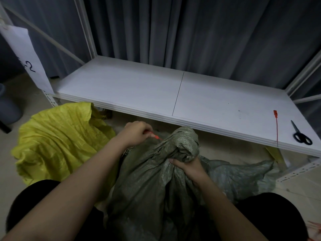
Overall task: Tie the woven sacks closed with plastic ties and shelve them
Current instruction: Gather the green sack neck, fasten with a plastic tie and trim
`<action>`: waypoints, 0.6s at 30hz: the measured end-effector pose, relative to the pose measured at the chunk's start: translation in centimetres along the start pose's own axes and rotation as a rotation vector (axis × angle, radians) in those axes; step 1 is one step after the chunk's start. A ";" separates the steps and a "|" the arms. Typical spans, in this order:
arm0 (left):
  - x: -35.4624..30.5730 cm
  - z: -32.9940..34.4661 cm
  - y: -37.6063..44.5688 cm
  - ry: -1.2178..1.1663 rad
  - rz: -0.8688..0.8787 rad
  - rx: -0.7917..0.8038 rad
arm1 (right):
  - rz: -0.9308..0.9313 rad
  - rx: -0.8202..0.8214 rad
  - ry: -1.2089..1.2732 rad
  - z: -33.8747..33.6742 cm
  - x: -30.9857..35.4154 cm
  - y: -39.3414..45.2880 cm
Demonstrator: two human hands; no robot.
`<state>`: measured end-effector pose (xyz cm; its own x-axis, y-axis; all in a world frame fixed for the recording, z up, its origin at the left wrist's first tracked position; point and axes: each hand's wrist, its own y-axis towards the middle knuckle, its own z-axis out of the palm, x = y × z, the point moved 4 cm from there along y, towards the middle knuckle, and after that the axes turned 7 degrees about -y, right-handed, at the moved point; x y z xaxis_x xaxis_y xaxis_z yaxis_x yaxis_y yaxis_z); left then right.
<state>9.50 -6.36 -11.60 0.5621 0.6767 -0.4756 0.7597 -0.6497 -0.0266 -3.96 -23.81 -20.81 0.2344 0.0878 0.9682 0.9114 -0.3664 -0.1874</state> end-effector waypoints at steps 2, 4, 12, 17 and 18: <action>0.3 0.1 -0.1 -0.062 0.002 0.002 | 0.010 0.003 0.002 0.0 0.0 0.0; 0.1 0.0 -0.7 -0.034 -0.002 -0.037 | 0.025 0.010 0.001 0.1 0.0 0.1; -2.7 2.9 -5.9 0.269 -0.008 -0.067 | 0.120 -0.034 0.033 0.5 0.1 0.1; -5.5 4.8 -8.0 0.249 0.046 -0.075 | 0.159 -0.054 0.037 0.5 1.0 -0.1; -6.0 5.3 -8.2 0.216 0.059 -0.088 | 0.153 -0.061 0.041 0.6 1.0 -0.1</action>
<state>-1.80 -6.90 -13.19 0.6558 0.7033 -0.2746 0.7439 -0.6639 0.0764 -3.67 -23.15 -19.92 0.3542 -0.0108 0.9351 0.8436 -0.4279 -0.3244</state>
